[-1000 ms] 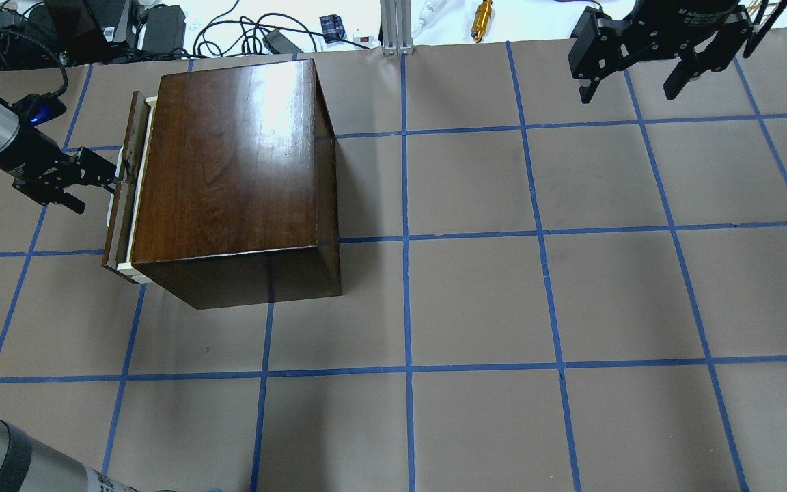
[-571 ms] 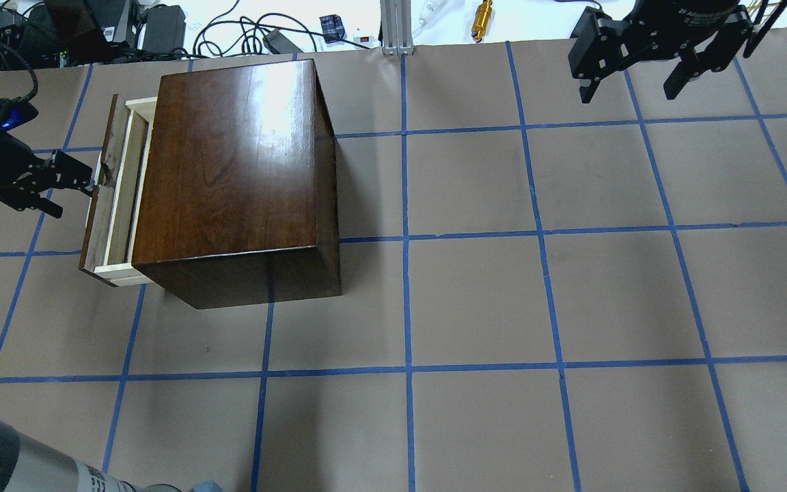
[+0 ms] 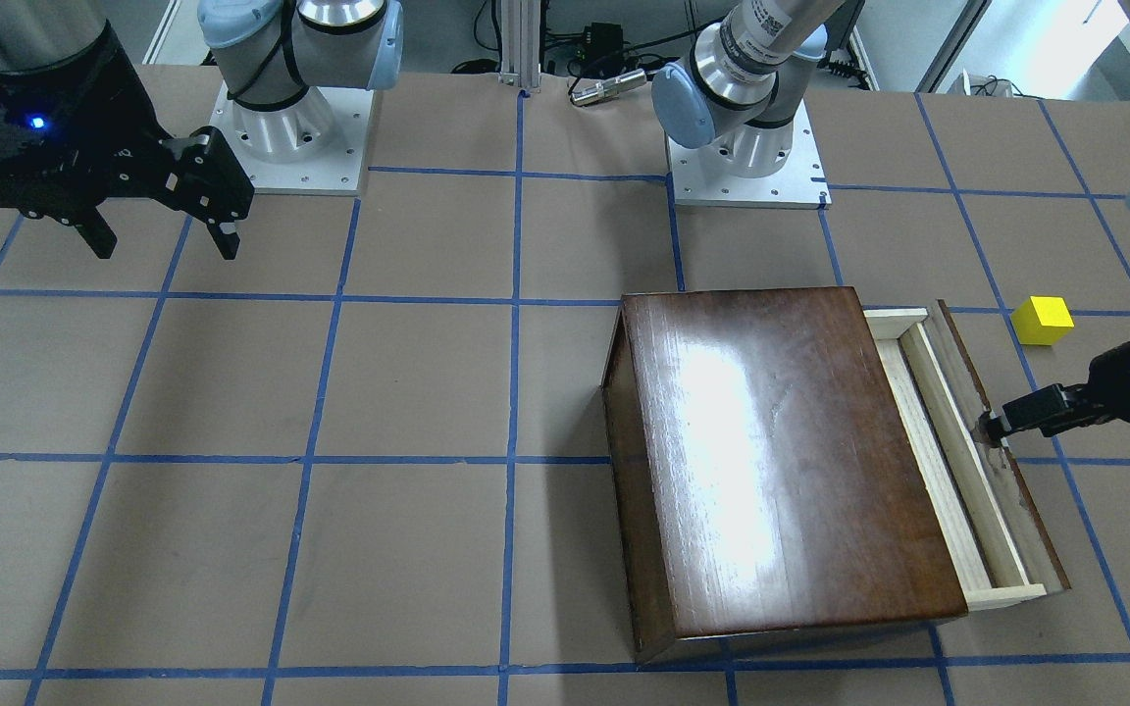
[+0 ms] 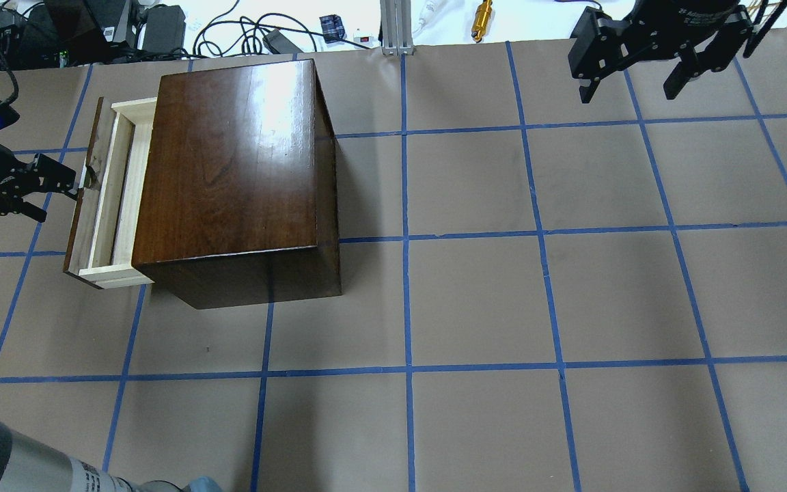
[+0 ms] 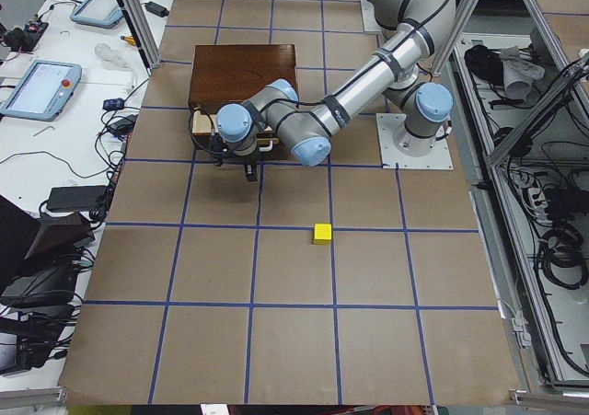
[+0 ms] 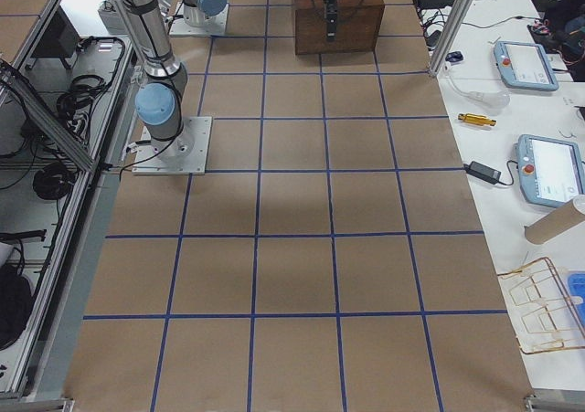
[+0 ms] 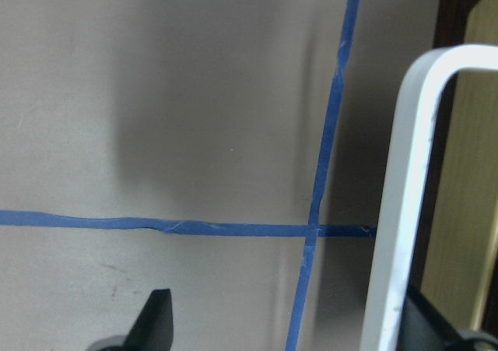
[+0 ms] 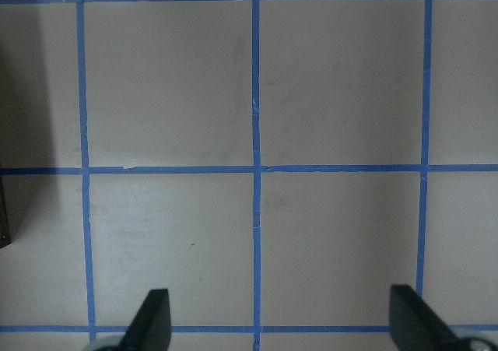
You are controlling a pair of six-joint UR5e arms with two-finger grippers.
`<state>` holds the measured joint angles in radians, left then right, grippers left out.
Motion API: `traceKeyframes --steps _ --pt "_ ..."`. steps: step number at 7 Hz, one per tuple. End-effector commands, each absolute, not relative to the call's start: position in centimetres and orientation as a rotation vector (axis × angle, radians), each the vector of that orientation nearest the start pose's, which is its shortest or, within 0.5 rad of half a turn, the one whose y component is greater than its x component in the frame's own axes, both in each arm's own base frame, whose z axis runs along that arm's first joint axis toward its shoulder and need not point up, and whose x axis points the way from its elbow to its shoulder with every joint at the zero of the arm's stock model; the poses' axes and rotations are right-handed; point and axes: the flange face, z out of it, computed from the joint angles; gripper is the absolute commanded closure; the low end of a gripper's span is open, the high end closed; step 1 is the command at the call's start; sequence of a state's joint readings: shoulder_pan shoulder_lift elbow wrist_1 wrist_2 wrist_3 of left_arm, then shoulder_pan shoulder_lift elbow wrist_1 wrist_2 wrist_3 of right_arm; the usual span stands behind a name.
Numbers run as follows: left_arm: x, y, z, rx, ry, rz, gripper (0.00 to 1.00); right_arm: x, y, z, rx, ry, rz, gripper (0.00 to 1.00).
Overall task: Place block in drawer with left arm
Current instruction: 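Pull the drawer open with the left gripper, away from the cabinet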
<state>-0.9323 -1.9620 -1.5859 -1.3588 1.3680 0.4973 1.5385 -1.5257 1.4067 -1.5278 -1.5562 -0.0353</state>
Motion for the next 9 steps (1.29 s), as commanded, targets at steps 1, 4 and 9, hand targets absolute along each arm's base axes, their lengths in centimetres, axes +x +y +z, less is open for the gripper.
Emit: traceKeyframes --steps 1,4,9 --pt "23.8 -57.2 29.2 -0.278 3.390 0.084 0.00 11.8 -52.0 54.1 -0.006 3.128 -0.118 0.00" --pt "25.3 -57.0 32.1 -0.282 3.335 0.060 0.00 11.7 -52.0 54.1 -0.003 3.128 -0.118 0.00" --pt "34.8 -47.9 34.7 0.423 3.271 0.081 0.00 11.8 -52.0 54.1 -0.006 3.128 -0.118 0.00"
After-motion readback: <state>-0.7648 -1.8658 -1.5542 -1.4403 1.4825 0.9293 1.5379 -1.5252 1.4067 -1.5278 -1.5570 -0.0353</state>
